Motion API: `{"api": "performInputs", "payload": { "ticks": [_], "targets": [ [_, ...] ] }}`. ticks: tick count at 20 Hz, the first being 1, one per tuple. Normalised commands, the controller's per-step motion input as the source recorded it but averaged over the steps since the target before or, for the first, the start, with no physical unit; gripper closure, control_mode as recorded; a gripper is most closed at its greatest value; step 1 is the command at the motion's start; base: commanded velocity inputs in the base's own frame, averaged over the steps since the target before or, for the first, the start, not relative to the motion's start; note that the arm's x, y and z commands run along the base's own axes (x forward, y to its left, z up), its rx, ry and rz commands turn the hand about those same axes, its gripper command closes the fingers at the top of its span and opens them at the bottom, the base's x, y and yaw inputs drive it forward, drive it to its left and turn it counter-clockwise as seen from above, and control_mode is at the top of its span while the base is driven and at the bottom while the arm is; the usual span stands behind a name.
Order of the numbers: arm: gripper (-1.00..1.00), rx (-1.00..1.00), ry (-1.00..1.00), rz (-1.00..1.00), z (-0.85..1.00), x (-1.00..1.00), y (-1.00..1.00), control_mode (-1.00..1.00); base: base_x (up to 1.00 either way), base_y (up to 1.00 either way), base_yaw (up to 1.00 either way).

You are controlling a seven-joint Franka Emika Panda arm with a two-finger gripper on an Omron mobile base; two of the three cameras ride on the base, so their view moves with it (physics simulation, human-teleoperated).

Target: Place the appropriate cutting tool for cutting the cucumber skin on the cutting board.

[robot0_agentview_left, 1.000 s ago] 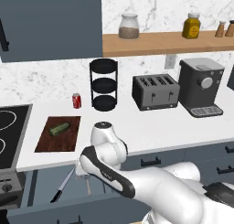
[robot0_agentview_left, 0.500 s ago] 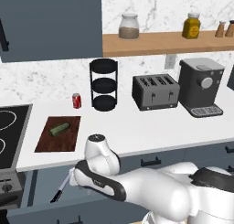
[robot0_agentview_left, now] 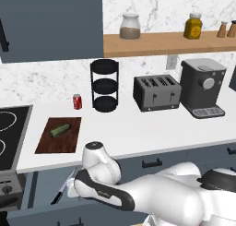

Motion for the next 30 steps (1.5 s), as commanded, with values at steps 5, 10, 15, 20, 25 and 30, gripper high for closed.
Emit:
{"api": "performInputs", "payload": {
  "ticks": [5,10,15,20,25,30],
  "targets": [
    [-1.00,0.04,0.00,0.00,-0.04,-0.91,0.01,-1.00,0.00,0.00,0.00],
    [-1.00,0.06,0.00,0.00,0.00,-0.95,0.00,-1.00,0.00,0.00,0.00],
    [-1.00,0.00,-0.01,0.00,0.25,0.26,-0.12,-1.00,0.00,0.00,0.00],
    [-1.00,0.02,0.00,0.00,0.15,0.98,-0.17,-1.00,0.00,0.00,0.00],
    [-1.00,0.00,0.00,0.00,0.16,0.73,-0.04,-1.00,0.00,0.00,0.00],
    [-1.00,0.00,0.04,0.00,-0.05,0.46,0.04,-1.00,0.00,0.00,0.00]
  ]
}}
